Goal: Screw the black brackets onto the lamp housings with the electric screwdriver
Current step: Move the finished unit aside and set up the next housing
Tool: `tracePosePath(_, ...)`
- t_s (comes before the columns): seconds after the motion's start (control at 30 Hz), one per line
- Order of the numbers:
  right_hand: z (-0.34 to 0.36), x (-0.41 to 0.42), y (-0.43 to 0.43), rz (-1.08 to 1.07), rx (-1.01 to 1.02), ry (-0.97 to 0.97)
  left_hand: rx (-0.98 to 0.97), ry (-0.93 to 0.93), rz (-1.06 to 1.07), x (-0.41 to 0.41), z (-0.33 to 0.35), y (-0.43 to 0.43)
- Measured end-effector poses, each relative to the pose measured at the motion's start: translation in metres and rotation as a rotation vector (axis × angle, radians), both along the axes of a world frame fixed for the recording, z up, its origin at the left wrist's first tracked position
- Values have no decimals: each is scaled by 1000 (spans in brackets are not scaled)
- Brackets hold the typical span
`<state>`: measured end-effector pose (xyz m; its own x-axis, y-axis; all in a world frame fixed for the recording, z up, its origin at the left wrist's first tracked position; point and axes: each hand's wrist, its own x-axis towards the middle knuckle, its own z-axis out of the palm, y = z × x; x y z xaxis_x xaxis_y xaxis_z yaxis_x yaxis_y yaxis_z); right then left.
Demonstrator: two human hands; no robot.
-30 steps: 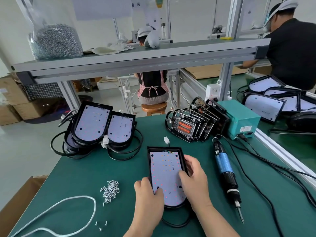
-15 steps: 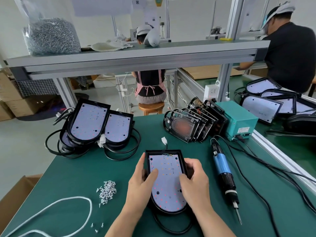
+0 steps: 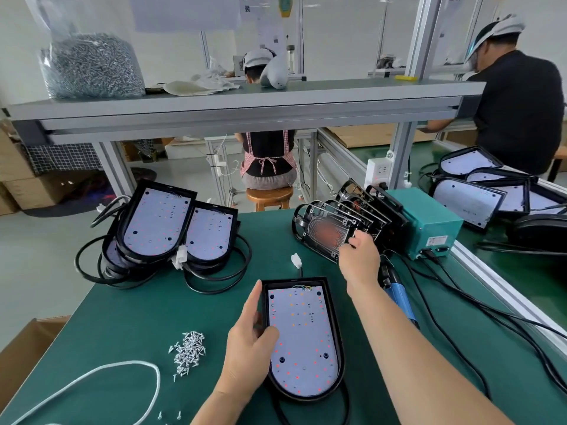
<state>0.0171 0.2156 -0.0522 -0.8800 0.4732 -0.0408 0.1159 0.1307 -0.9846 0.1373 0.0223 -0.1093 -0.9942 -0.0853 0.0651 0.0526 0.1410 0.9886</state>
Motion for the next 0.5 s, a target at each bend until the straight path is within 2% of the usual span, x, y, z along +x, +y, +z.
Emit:
tracePosePath(0.17, 2, -28, 8, -101, 271, -111, -4, 24, 17, 1, 4, 4)
tracePosePath(0.27, 0, -33, 6, -146, 374, -90, -29, 43, 44, 2, 8, 5)
tracePosePath(0.37, -3, -35, 4, -127, 411, -75, -37, 51, 65, 2, 9, 5)
tracePosePath(0.5, -6, -34, 5, -96, 356, -3, -57, 55, 82, 2, 10, 5)
